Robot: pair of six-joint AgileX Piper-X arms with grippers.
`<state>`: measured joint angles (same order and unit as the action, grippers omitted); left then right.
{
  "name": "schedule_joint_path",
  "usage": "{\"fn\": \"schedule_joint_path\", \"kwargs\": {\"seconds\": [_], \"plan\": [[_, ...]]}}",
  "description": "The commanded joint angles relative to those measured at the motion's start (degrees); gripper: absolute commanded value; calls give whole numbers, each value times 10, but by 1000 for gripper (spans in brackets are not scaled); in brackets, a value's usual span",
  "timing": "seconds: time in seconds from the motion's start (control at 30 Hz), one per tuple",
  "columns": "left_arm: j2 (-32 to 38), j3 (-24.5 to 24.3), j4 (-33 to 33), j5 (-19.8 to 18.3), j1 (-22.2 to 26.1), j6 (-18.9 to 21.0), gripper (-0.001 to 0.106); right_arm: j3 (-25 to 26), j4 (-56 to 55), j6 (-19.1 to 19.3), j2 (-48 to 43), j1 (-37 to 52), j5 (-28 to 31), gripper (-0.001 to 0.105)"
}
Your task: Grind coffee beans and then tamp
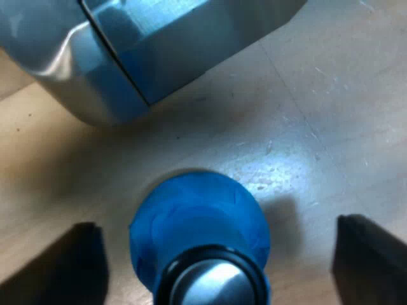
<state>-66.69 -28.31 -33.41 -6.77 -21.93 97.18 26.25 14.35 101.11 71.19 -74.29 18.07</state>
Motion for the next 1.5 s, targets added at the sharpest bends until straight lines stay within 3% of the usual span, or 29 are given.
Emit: {"fn": "schedule_joint_path", "kwargs": {"seconds": [0.03,0.27,0.4,0.43,0.77,1.27,1.4,1.5], "plan": [[1,-5,-1,0,0,-1,55,1,10,2,-3,0,-3,68],[1,-5,-3,-7,0,-1,30,1,8,2,-3,0,-3,68],[1,-7,-15,-7,0,-2,10,1,8,2,-3,0,-3,68],[3,-9,-21,-7,0,-4,0,1,8,2,-3,0,-3,68],[62,-21,-72,-5,0,-12,0,1,8,2,-3,0,-3,68],[271,-21,-189,-3,0,-12,0,1,-7,2,-36,0,1,68],[306,-21,-216,-7,-9,-12,0,1,-34,2,-56,0,1,68],[326,-21,-227,-7,-28,-12,0,1,-125,-9,-102,0,1,68]]}}
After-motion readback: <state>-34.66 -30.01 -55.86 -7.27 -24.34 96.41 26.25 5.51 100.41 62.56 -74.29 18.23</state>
